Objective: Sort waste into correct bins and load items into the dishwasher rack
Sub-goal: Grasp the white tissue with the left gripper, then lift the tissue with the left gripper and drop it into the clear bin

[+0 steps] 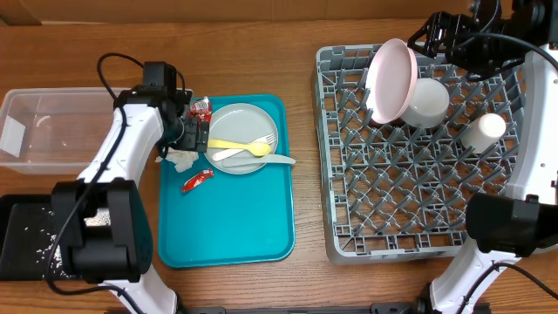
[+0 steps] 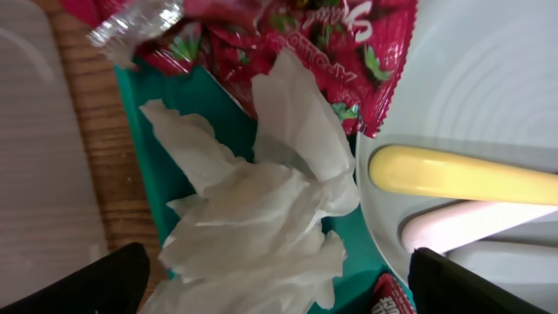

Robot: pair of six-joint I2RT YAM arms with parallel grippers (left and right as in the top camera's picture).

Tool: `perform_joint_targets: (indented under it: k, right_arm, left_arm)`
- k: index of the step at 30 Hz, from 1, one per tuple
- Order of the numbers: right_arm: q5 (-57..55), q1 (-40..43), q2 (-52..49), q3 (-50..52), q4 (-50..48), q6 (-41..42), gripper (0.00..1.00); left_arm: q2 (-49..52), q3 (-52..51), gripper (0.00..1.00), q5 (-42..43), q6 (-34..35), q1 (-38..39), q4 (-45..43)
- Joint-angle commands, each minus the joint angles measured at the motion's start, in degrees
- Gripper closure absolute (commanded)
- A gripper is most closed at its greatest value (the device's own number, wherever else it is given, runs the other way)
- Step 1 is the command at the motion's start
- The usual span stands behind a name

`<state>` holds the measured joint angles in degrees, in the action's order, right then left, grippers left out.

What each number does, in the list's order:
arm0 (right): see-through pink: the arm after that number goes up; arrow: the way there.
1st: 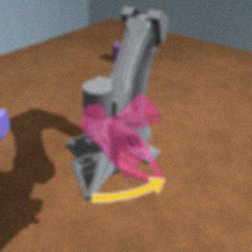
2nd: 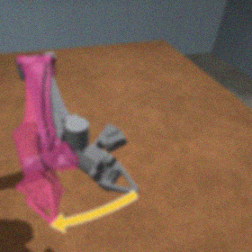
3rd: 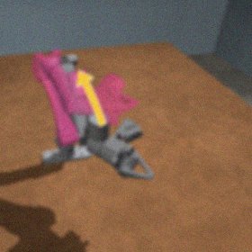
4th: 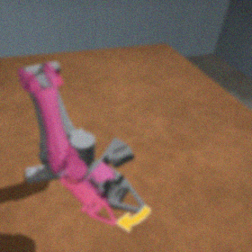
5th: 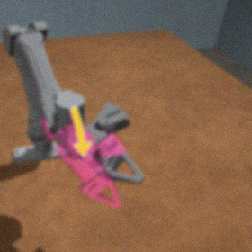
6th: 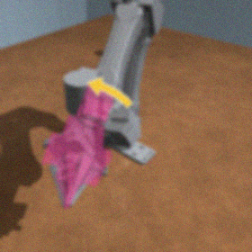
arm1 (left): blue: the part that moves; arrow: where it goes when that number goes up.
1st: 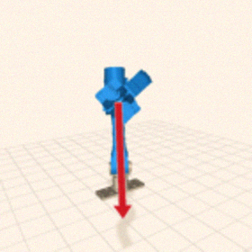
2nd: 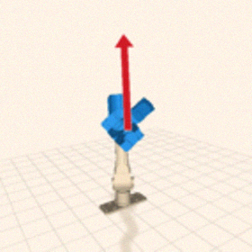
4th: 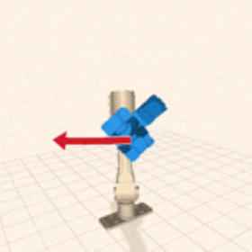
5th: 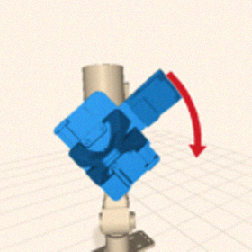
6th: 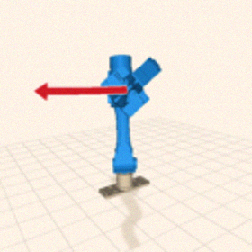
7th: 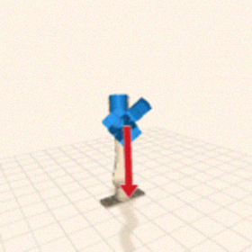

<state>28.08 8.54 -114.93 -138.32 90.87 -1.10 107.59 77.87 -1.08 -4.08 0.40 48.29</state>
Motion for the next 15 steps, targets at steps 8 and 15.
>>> perform_joint_targets:
  k: [8,15]
  right_arm:
    - [-0.22,0.11,0.42,-1.25,-0.35,-0.44,0.0]
    - [-0.22,0.11,0.42,-1.25,-0.35,-0.44,0.0]
  left_arm:
    - [3.89,-0.46,0.27,1.09,-1.42,0.37,0.33]
    - [3.8,3.37,0.53,0.85,-1.03,0.37,4.24]
